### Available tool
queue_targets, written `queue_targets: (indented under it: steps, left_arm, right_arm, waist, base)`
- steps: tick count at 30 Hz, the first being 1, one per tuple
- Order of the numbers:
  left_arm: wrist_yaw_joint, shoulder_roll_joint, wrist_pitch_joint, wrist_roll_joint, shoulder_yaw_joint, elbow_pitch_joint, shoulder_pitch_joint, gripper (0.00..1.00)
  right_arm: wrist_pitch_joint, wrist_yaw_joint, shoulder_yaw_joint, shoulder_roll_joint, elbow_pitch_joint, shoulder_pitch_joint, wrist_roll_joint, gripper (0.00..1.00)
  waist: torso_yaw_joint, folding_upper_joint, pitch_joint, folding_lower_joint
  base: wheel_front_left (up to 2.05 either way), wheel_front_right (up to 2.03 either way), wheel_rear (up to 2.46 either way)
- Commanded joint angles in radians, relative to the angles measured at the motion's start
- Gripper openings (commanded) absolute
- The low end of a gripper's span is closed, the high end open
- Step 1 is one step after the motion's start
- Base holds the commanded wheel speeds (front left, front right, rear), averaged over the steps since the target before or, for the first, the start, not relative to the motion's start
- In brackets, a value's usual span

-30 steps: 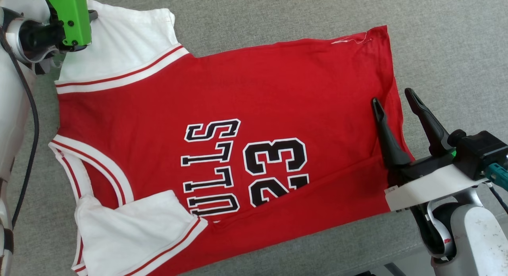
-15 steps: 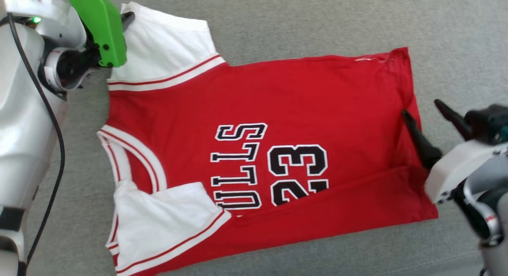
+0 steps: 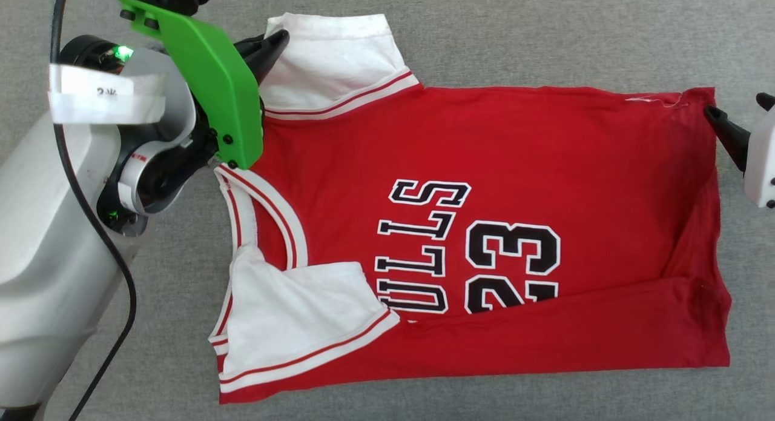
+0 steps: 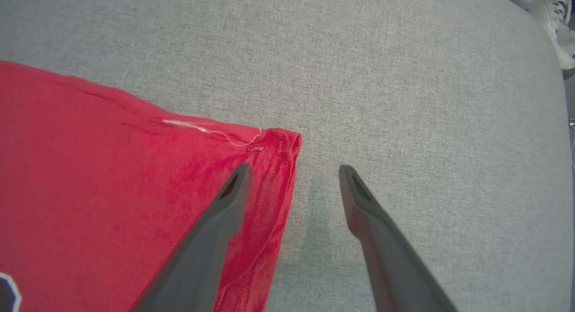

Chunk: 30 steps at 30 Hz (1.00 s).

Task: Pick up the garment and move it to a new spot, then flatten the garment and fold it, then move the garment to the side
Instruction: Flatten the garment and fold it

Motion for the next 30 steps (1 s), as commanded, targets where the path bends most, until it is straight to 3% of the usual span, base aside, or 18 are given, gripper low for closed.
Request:
queue_targets:
  steps: [1,14,15,16,17,30]
  left_arm:
    - [0.016,0.010,0.000,0.013,0.001,-0.033,0.027,0.00]
    - [0.045,0.021,0.000,0.036,-0.014,-0.150,0.052,0.00]
    - [0.044,0.020,-0.002,0.035,-0.014,-0.147,0.054,0.00]
    - [0.042,0.019,-0.005,0.033,-0.014,-0.143,0.056,0.00]
    - [0.041,0.019,-0.010,0.033,-0.013,-0.136,0.059,0.00]
    - [0.041,0.011,-0.112,0.018,0.005,-0.039,0.153,0.00]
  right_arm:
    - [0.013,-0.001,0.012,-0.004,0.027,-0.029,0.005,1.00]
    - [0.020,-0.001,0.131,-0.025,0.230,-0.093,0.021,1.00]
    - [0.023,-0.001,0.141,-0.024,0.244,-0.089,0.030,0.88]
    - [0.025,-0.001,0.149,-0.025,0.253,-0.086,0.036,0.30]
    - [0.021,-0.001,0.158,-0.027,0.259,-0.084,0.042,0.00]
    - [-0.216,-0.001,0.070,0.007,0.335,-0.055,0.095,0.00]
  waist:
    - [0.032,-0.0001,0.030,0.0001]
    - [0.075,-0.0001,0.059,0.0001]
    - [0.076,-0.0001,0.057,0.0001]
    - [0.076,-0.0001,0.056,0.0001]
    - [0.077,-0.0001,0.054,0.0001]
    - [0.068,-0.0001,-0.062,0.0001]
  base:
    - [0.00,0.00,0.00]
    - [0.00,0.00,0.00]
    - [0.00,0.00,0.00]
    - [0.00,0.00,0.00]
    - [0.00,0.00,0.00]
    - [0.00,0.00,0.00]
